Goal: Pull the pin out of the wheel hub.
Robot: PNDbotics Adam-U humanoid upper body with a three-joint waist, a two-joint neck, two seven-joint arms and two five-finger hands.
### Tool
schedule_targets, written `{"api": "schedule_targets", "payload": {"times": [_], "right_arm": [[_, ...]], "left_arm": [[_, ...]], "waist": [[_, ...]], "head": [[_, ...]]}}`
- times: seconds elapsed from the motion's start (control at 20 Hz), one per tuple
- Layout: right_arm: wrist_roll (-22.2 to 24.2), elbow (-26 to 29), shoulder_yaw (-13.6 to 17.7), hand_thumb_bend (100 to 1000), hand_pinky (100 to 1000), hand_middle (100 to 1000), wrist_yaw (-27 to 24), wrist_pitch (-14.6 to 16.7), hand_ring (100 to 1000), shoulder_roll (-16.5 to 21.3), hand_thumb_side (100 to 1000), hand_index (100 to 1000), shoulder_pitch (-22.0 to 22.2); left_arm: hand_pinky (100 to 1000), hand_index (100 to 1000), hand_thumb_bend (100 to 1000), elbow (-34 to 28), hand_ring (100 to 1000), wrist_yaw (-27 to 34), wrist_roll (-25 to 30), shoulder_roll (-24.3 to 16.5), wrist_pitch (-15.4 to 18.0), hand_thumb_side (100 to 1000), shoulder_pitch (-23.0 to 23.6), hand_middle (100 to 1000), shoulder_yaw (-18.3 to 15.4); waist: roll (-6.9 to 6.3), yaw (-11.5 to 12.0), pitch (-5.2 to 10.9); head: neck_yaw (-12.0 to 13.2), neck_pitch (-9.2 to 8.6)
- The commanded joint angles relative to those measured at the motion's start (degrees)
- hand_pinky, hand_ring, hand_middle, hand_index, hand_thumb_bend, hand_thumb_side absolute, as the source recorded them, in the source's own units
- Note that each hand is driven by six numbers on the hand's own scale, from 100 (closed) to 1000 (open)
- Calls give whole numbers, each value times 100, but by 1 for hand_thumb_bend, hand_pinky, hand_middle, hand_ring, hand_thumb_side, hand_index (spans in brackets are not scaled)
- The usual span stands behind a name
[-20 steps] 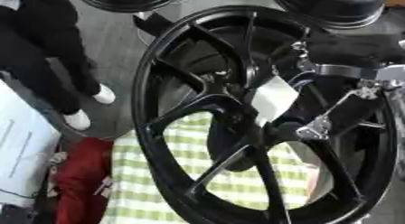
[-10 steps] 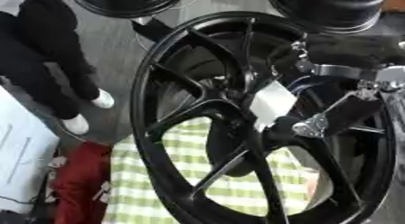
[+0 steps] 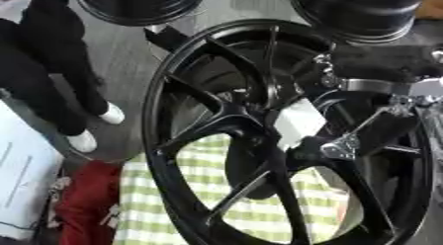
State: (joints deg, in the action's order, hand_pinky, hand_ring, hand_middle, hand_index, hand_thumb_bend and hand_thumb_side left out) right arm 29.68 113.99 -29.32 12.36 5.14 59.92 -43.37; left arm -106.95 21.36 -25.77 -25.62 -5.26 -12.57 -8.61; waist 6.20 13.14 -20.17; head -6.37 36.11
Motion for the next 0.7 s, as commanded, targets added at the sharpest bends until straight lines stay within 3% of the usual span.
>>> {"api": "schedule_targets", "payload": {"times": [0.05, 0.6, 0.7], "right_arm": [[97, 60, 63, 257, 893, 601, -11, 30, 751, 126, 242, 752, -85], [-119, 60, 23, 172, 869, 427, -209, -157, 626, 62, 154, 566, -134], [-148, 60, 18, 174, 867, 443, -260, -188, 626, 59, 150, 584, -132]], "left_arm": [[539, 717, 157, -60, 772, 3, 11, -85, 4, 827, -52, 772, -21], [539, 715, 155, -57, 773, 6, 10, -75, -7, 826, -51, 773, -23], [540, 716, 155, -54, 774, 5, 13, -74, -11, 827, -47, 774, -21]], "waist": [[-26, 10, 73], [-18, 36, 69], [-18, 34, 66]], "head": [[14, -76], [33, -70], [43, -74]]}}
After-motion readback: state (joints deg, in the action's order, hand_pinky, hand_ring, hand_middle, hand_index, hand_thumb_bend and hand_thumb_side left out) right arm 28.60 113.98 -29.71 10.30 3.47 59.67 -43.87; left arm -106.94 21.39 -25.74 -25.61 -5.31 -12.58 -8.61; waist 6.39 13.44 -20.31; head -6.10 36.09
